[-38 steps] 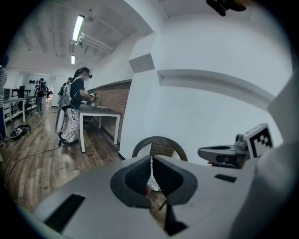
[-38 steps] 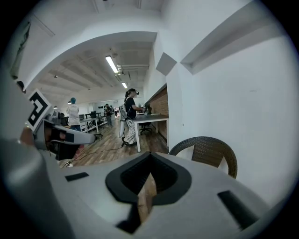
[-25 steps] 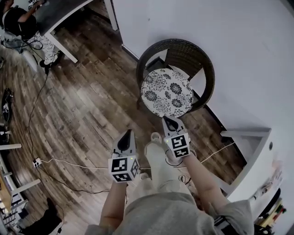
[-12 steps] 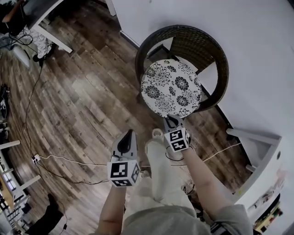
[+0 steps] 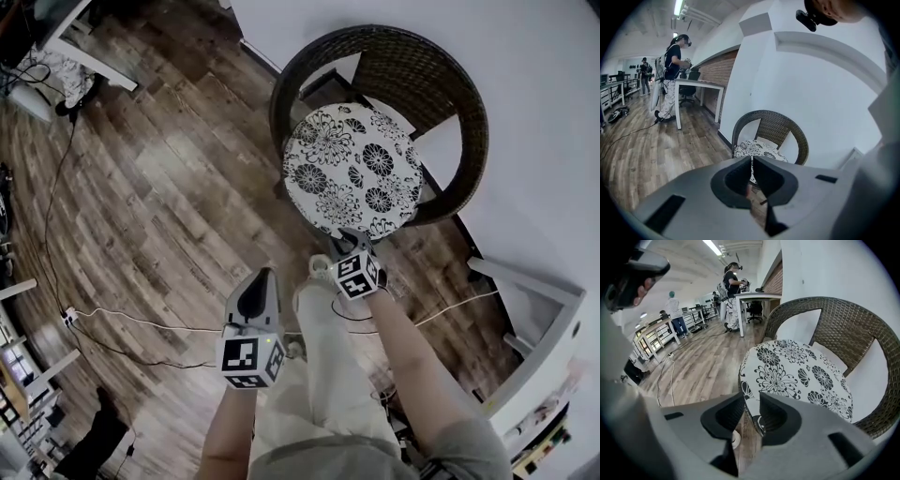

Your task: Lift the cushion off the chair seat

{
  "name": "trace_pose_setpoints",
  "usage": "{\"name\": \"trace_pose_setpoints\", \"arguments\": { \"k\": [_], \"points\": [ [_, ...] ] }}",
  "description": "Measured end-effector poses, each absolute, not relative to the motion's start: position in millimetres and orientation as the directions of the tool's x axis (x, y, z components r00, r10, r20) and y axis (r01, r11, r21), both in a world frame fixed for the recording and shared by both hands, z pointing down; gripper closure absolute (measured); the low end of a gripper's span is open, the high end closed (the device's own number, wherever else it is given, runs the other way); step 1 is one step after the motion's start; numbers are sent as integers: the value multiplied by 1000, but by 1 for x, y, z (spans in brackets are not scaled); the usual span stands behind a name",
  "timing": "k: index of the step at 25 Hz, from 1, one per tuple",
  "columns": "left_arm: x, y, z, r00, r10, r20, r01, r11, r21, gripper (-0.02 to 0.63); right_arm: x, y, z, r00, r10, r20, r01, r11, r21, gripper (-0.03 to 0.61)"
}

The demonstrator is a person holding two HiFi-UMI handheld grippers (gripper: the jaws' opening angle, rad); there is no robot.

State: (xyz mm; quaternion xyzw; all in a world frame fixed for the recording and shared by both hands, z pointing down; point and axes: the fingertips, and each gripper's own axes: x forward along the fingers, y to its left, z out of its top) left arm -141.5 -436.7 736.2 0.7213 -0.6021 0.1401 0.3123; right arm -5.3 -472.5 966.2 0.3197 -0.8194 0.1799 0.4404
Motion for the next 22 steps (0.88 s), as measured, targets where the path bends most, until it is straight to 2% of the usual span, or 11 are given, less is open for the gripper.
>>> {"name": "trace_pose_setpoints", "arguments": {
  "k": [15, 22],
  "points": [
    [-132, -432, 754, 231, -765, 601, -952, -52, 301, 600, -1, -471, 1005, -359, -318, 877, -682, 731, -15, 472],
    [-134, -428, 741, 236, -772, 590, -952, -63, 298, 600, -1, -474, 990, -339, -338, 878, -706, 708, 0, 563]
  ]
}}
